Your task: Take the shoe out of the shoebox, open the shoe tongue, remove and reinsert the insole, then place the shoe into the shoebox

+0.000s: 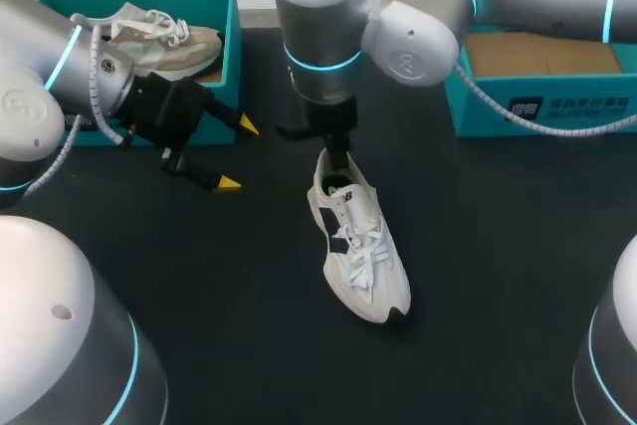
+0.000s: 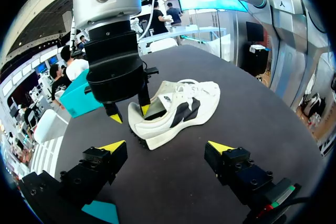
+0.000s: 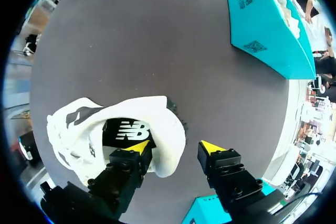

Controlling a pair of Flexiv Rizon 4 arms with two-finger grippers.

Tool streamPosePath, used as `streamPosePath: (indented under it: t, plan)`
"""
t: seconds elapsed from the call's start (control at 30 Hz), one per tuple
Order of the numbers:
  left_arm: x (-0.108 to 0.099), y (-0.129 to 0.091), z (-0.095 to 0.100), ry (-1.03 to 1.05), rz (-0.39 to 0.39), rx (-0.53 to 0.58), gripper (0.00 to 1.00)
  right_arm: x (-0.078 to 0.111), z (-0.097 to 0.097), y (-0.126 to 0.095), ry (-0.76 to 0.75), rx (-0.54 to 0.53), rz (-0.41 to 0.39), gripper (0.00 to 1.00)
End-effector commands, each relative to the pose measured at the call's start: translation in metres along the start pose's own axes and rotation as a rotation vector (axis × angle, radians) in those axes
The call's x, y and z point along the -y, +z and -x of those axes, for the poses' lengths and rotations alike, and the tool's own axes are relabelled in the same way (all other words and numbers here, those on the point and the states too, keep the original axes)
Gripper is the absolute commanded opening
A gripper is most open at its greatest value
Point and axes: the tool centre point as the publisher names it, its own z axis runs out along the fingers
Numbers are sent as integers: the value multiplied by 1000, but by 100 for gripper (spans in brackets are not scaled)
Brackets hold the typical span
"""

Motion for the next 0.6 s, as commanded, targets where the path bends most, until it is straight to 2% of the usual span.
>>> streamPosePath:
  t: [0.03, 0.17, 0.27, 0.33, 0.37, 0.4, 0.6]
  plan:
    - [0, 0, 0, 0, 3, -2, 100, -5, 3, 14, -3, -12, 0, 49]
    - [0, 0, 0, 0, 3, -2, 100, -5, 1, 24, -8, -30, -8, 49]
    - [0, 0, 0, 0, 3, -2, 100, -5, 0, 27, -5, -36, -19, 44]
    - [0, 0, 0, 0, 3, -2, 100, -6, 0, 29, 1, -36, -28, 27]
    - [0, 0, 0, 0, 3, -2, 100, -7, 0, 30, 4, -35, -34, 11]
    - [0, 0, 0, 0, 3, -2, 100, -7, 0, 30, 5, -35, -36, 0]
    - [0, 0, 0, 0, 3, -2, 100, -6, -2, 31, 84, 3, -73, 0]
